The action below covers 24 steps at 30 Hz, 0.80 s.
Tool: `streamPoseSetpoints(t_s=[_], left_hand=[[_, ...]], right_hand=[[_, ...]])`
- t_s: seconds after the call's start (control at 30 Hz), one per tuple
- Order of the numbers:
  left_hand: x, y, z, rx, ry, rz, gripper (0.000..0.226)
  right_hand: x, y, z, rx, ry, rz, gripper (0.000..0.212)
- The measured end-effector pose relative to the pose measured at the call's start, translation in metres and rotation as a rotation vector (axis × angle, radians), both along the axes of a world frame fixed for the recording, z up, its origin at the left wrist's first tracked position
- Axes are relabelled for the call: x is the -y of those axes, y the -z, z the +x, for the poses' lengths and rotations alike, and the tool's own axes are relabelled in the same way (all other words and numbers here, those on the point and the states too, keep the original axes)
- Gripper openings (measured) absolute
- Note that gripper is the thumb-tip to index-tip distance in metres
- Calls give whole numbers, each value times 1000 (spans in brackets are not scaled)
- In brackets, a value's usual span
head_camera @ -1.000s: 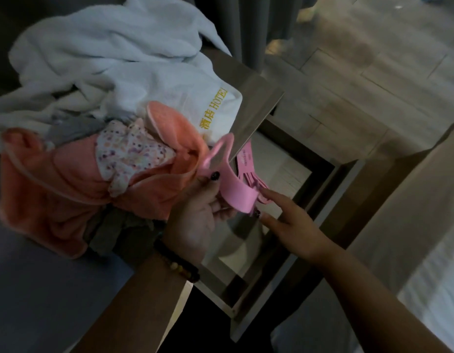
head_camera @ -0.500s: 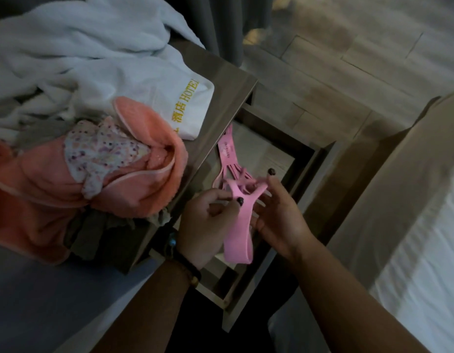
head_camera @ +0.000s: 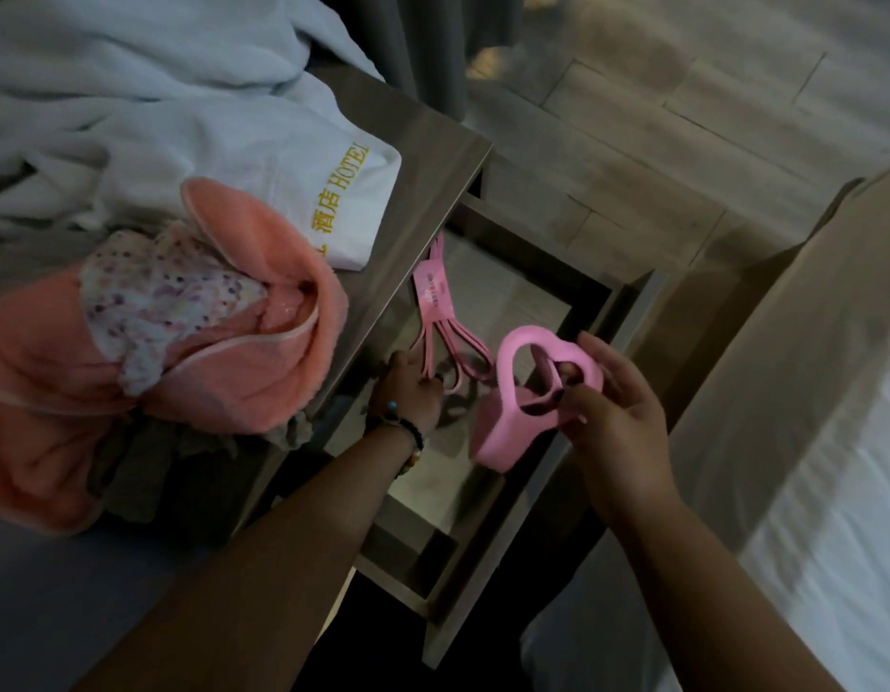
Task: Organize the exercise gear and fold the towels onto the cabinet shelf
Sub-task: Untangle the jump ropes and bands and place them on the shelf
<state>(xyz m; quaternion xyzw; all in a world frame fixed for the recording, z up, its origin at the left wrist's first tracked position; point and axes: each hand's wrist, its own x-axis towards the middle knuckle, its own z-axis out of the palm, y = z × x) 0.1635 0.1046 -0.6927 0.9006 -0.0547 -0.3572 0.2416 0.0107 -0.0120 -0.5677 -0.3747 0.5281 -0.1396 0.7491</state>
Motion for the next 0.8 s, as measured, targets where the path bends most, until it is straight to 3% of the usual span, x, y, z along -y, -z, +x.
streamPoseSetpoints(t_s=[0.13,0.27,0.4,0.53,0.63,0.7,0.8], left_hand=[[9,34,-6,-47,-39,219,57],[7,39,-11,12,-20,282,54],[-9,26,-11,47,116,348,54],[-20,-10,-13,-36,-135,103,18],[-23,-49,-14,-172,-415,-161,16],[-25,-78,-19,-158,-418,-293,8],[-24,-122,-29,-106,-321,-480,13]], right_hand=[[-10,9,-7,-84,-148,-188,46],[-19,18,-16,-212,-307,-400,62],[-16,22,-22,-287,-318,-424,62],[-15,16,-21,-259,-384,-411,48],[-11,8,-24,-264,-562,-623,53],[-8,5,-25,-332,-750,-830,65],[-8,2,-20,-262,-861,-862,83]])
